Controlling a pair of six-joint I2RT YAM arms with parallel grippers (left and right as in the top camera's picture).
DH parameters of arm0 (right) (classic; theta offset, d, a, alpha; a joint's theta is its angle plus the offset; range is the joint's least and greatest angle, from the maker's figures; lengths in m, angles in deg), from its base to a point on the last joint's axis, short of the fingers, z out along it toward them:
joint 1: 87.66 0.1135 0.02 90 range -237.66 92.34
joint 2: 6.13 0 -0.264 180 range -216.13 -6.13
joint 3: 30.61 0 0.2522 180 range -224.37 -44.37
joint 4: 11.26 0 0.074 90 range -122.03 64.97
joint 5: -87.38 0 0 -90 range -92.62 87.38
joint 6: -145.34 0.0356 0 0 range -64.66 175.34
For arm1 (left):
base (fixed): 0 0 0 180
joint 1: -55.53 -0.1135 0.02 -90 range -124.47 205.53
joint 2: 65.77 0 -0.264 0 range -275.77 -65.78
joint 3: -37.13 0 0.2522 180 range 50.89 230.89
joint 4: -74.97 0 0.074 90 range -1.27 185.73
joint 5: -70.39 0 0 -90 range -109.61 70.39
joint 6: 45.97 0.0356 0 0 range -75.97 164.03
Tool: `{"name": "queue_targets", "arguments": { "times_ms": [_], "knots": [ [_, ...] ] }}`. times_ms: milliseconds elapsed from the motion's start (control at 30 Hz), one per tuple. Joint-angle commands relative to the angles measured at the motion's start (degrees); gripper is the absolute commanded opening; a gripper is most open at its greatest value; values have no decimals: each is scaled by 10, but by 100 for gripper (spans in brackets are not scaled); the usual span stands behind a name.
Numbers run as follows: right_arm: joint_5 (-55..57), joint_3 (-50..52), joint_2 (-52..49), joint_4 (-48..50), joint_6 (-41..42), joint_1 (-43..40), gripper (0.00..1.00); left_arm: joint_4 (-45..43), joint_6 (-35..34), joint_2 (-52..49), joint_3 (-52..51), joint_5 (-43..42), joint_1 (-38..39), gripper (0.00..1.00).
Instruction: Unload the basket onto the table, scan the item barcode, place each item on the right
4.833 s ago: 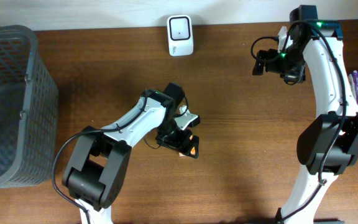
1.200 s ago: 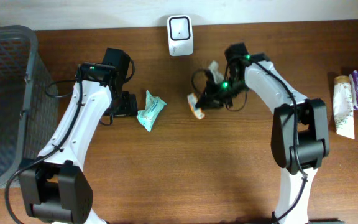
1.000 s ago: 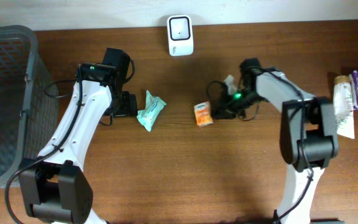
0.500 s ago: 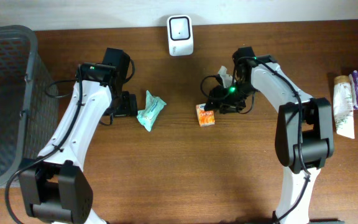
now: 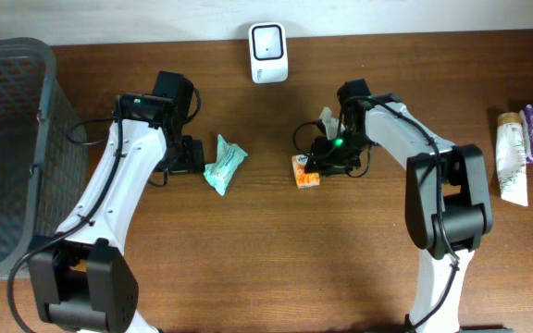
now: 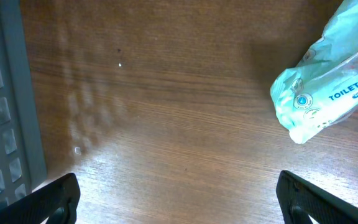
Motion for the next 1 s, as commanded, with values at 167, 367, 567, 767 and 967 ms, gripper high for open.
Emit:
{"name": "queue_targets", "arguments": {
  "times_ms": [167, 367, 567, 767, 967],
  "knots": [
    [-206, 23, 9, 12, -25, -5, 4, 1, 0, -1, 0, 4, -3, 99],
    [-581, -7, 9, 16, -116, -84, 4, 1, 0, -1, 0, 4, -3, 99],
    [-589, -8, 9, 146, -110, -96, 4, 1, 0, -1, 0, 4, -3, 99],
    [-589, -9, 9, 397, -4, -100, 4, 1, 0, -1, 0, 4, -3, 99],
    [-589, -8, 9, 546, 138, -100, 4, 1, 0, -1, 0, 4, -3, 99]
  ]
}}
